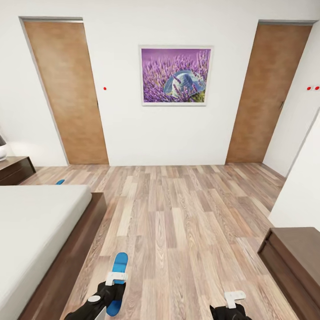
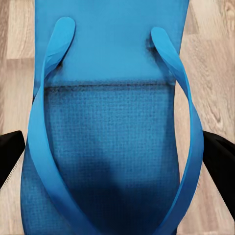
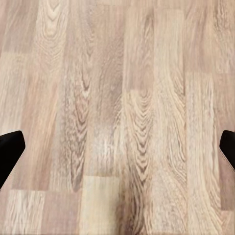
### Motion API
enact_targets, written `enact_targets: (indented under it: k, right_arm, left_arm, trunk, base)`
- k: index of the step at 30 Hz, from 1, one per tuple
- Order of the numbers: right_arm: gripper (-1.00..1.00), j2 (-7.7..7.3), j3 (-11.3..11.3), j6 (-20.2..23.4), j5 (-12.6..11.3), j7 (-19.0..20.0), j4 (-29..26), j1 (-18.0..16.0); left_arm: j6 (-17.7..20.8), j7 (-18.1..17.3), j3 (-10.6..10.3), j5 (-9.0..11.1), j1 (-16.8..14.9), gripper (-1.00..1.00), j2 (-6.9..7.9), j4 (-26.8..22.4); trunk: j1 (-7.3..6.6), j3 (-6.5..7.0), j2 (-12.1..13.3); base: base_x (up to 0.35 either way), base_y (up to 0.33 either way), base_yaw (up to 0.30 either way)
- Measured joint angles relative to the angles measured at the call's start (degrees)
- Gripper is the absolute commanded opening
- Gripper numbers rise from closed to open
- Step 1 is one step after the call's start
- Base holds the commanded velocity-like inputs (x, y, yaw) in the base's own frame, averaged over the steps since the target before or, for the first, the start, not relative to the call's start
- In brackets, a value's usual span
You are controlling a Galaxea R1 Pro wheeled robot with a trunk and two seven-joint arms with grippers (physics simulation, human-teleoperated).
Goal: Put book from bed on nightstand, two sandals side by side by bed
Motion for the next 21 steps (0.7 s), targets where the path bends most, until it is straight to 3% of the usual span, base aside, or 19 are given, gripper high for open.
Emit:
enact_targets:
  k: [21]
  right_arm:
    - [1.00, 0.07, 0.0, 0.0, 0.1, 0.0, 0.0, 0.0]
  left_arm:
    - [0.0, 0.0, 0.0, 0.0, 0.0, -1.00, 0.01, 0.1]
  trunk:
    - [0.00, 0.00, 0.0]
  base:
    - [0.339, 0.000, 0.000]
